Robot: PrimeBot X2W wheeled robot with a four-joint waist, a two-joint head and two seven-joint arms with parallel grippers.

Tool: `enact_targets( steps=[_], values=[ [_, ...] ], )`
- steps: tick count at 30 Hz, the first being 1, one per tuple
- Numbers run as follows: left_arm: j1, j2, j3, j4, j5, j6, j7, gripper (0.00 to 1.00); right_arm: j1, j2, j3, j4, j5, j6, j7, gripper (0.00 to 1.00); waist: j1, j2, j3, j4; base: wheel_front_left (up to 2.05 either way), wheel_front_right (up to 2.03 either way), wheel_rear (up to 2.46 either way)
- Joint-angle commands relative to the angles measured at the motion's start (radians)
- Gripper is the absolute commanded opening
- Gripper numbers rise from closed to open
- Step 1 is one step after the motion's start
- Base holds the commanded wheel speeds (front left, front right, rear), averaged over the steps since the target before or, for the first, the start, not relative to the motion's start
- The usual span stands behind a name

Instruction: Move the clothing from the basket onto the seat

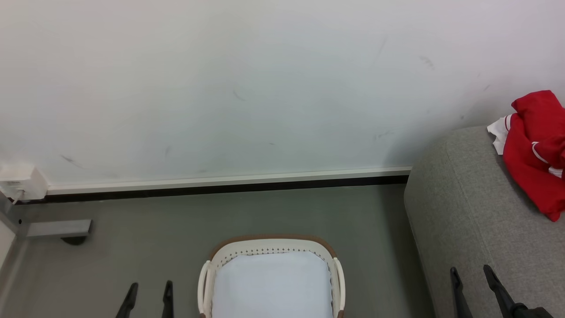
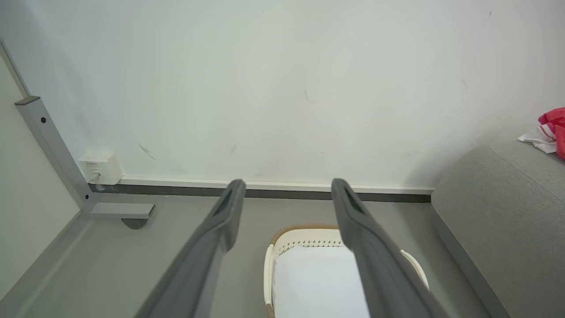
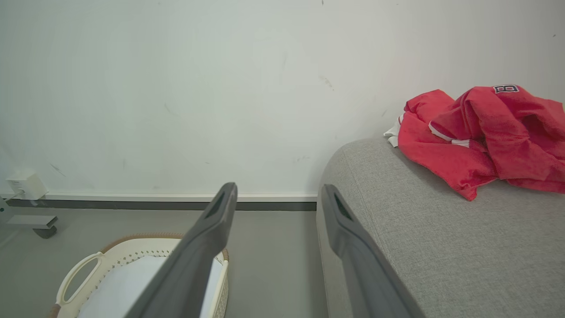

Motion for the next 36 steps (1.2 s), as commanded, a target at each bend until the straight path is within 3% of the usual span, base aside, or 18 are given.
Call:
enact_targets(
  steps=[1, 21, 22, 26, 36],
  values=[
    [0.012, -0.001, 0.004, -0.005, 0.010, -0.002, 0.000, 1.00, -0.006, -0.002, 0.001, 0.001, 0.006, -0.002, 0.001, 1.00, 0.0000, 0.0000, -0.001, 0.001, 0.00, 0.00, 0.00],
    [0.016, -0.014, 0.008, -0.005, 0.032, -0.002, 0.000, 1.00, -0.021, -0.002, 0.026, 0.020, 0.015, -0.002, 0.001, 1.00, 0.0000, 0.0000, -0.012, 0.013, 0.00, 0.00, 0.00],
    [0.004, -0.016, 0.005, -0.001, 0.014, -0.005, 0.000, 0.00, -0.014, 0.000, 0.026, 0.017, 0.011, 0.000, 0.000, 0.00, 0.0000, 0.0000, -0.012, 0.013, 0.00, 0.00, 0.00],
    [0.010, -0.024, 0.001, 0.037, 0.007, -0.005, 0.003, 0.00, 0.007, 0.006, 0.026, 0.049, 0.015, 0.000, 0.002, 0.00, 0.0000, 0.0000, -0.012, 0.014, 0.00, 0.00, 0.00],
    [-0.026, -0.022, 0.019, 0.047, -0.196, -0.019, 0.058, 0.00, -0.012, 0.004, 0.008, 0.036, 0.212, 0.000, 0.052, 0.00, 0.0000, 0.0000, -0.011, 0.017, 0.00, 0.00, 0.00]
  ],
)
